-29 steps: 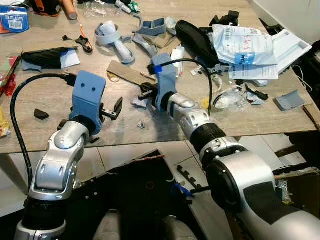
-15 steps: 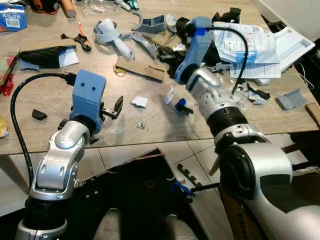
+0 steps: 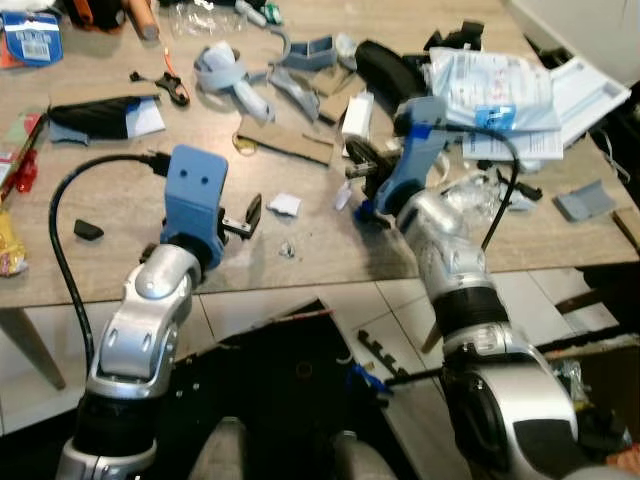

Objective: Picking trash to rubbish bin

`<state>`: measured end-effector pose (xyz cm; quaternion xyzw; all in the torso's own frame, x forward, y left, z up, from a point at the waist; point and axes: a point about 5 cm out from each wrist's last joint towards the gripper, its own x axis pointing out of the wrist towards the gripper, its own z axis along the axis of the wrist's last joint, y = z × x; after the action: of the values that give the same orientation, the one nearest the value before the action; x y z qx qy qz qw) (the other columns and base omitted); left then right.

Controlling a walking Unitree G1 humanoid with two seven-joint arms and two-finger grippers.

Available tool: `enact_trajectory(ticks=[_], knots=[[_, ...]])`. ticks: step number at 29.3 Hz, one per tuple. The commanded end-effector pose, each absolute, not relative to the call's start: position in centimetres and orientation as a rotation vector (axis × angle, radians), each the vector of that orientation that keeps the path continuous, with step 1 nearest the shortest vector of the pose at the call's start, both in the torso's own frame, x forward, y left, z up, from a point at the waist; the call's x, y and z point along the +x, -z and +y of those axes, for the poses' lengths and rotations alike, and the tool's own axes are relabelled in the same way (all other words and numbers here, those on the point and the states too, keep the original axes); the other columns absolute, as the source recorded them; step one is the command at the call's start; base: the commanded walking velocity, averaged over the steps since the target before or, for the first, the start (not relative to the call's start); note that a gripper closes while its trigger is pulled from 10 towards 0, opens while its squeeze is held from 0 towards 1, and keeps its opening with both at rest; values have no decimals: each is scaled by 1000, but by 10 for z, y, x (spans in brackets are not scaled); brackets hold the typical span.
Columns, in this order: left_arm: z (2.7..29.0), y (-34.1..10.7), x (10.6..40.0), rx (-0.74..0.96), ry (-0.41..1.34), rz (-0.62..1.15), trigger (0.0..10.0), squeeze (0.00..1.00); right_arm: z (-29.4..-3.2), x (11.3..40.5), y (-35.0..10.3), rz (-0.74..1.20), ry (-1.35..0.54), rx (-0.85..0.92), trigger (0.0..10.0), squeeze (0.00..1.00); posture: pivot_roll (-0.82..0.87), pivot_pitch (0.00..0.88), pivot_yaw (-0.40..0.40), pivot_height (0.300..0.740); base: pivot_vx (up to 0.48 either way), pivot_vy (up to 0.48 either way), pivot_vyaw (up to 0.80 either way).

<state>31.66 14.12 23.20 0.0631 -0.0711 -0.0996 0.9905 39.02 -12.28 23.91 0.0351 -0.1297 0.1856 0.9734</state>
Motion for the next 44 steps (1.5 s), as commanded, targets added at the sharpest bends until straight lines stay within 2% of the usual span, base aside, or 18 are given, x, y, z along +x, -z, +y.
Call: enact_trajectory(ticks=[1, 5, 9, 18, 25, 44], knots=[[141, -228, 314, 114, 189, -139, 10000, 0, -129, 385, -251, -349, -330, 38, 10000, 0, 133, 223, -45, 740, 0, 0, 0], [144, -220, 316, 40, 135, -109, 10000, 0, -140, 367, -270, -511, -229, -13, 10000, 0, 104, 175, -24, 740, 0, 0, 0], [138, -220, 318, 25, 136, -125, 10000, 0, -148, 356, -276, -574, -121, -113, 10000, 0, 82, 143, -18, 740, 0, 0, 0], [127, -220, 322, 24, 157, -123, 10000, 0, -159, 337, -258, -535, -20, -90, 10000, 0, 78, 132, -16, 740, 0, 0, 0], [127, -218, 322, 15, 151, -124, 10000, 0, -154, 327, -241, -488, 5, -98, 10000, 0, 86, 137, -22, 740, 0, 0, 0], [126, -219, 321, 24, 131, -144, 10000, 0, -144, 323, -233, -429, -33, -5, 10000, 0, 72, 122, -22, 740, 0, 0, 0]])
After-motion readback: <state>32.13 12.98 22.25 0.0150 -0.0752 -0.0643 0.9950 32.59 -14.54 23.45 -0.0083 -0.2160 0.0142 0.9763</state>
